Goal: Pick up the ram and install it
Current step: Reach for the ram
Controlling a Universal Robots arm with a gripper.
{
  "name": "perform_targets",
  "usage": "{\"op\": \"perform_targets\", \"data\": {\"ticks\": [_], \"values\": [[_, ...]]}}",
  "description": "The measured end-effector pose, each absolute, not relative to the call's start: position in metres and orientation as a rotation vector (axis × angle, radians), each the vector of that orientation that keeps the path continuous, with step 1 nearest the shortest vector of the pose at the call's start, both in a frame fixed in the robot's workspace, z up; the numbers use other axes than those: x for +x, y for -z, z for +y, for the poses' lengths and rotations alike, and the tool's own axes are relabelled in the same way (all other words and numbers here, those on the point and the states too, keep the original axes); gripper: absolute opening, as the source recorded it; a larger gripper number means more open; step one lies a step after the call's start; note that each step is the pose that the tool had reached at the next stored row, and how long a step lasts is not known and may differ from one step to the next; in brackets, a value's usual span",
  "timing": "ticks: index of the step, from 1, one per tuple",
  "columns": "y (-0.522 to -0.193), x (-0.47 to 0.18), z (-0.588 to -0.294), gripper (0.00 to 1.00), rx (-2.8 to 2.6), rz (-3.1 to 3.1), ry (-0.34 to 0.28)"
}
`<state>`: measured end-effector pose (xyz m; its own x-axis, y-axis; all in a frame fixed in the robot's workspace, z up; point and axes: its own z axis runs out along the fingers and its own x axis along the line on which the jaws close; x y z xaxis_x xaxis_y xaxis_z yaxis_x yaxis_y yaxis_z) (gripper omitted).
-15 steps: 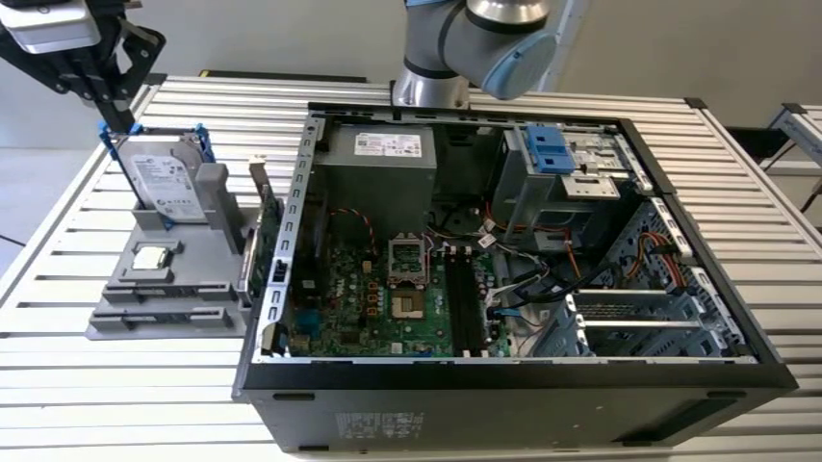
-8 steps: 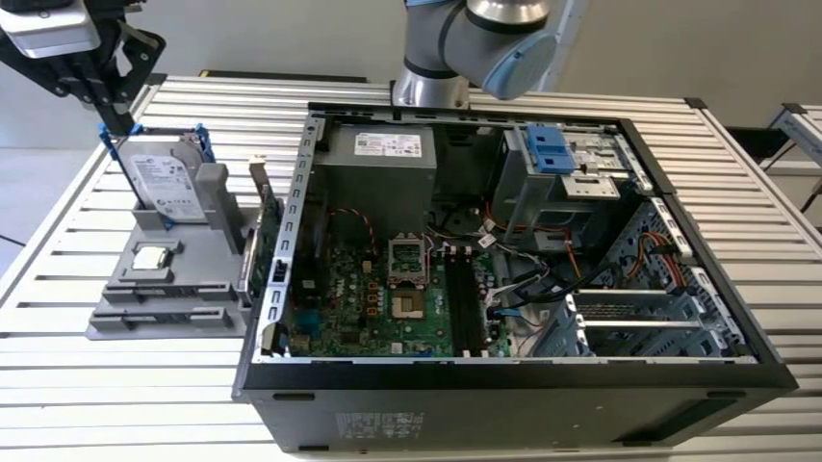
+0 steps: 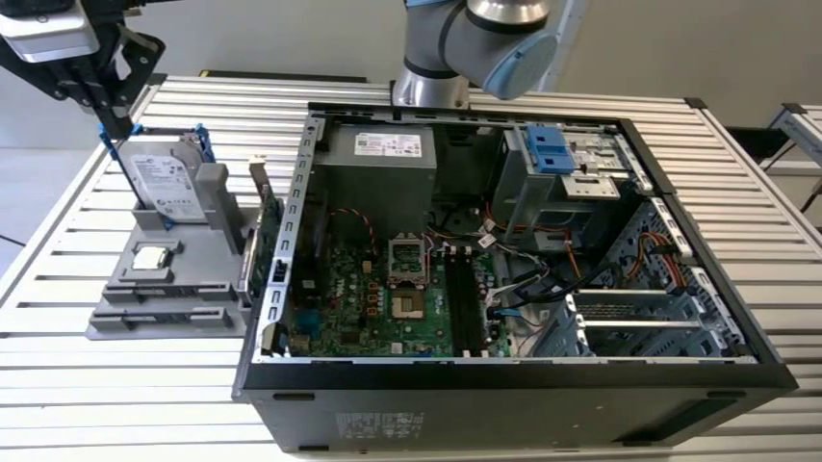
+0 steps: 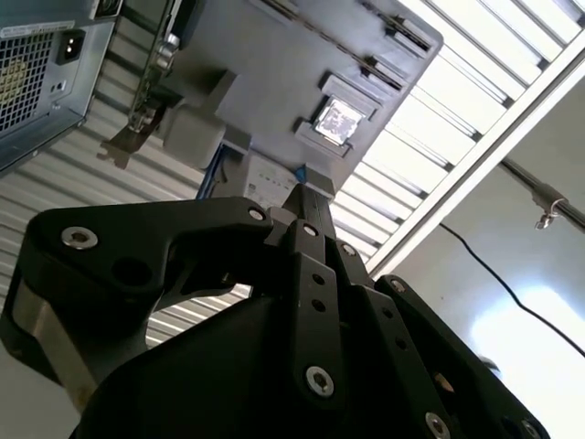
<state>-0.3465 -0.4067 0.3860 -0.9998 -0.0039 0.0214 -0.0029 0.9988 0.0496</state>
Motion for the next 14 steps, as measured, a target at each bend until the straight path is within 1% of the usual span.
{"op": "perform_targets", "data": {"ticks": [14], "values": [[-0.3846, -0.3448, -0.4169, 0.0, 0.005, -3.116, 0.077]]}}
